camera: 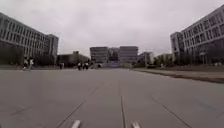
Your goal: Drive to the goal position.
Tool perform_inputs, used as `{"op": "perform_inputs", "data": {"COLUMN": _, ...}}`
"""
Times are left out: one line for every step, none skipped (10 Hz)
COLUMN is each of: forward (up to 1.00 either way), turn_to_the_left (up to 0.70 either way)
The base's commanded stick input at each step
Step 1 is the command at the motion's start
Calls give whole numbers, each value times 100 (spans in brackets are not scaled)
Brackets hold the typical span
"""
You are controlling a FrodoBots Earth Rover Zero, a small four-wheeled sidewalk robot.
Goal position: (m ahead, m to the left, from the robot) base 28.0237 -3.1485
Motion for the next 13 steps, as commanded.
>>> {"op": "perform_inputs", "data": {"forward": 100, "turn_to_the_left": 0}}
{"op": "perform_inputs", "data": {"forward": 100, "turn_to_the_left": 0}}
{"op": "perform_inputs", "data": {"forward": 100, "turn_to_the_left": 0}}
{"op": "perform_inputs", "data": {"forward": 100, "turn_to_the_left": 0}}
{"op": "perform_inputs", "data": {"forward": 100, "turn_to_the_left": 0}}
{"op": "perform_inputs", "data": {"forward": 100, "turn_to_the_left": 0}}
{"op": "perform_inputs", "data": {"forward": 100, "turn_to_the_left": 0}}
{"op": "perform_inputs", "data": {"forward": 100, "turn_to_the_left": 0}}
{"op": "perform_inputs", "data": {"forward": 100, "turn_to_the_left": 0}}
{"op": "perform_inputs", "data": {"forward": 100, "turn_to_the_left": -18}}
{"op": "perform_inputs", "data": {"forward": 100, "turn_to_the_left": -30}}
{"op": "perform_inputs", "data": {"forward": 100, "turn_to_the_left": -15}}
{"op": "perform_inputs", "data": {"forward": 100, "turn_to_the_left": 0}}
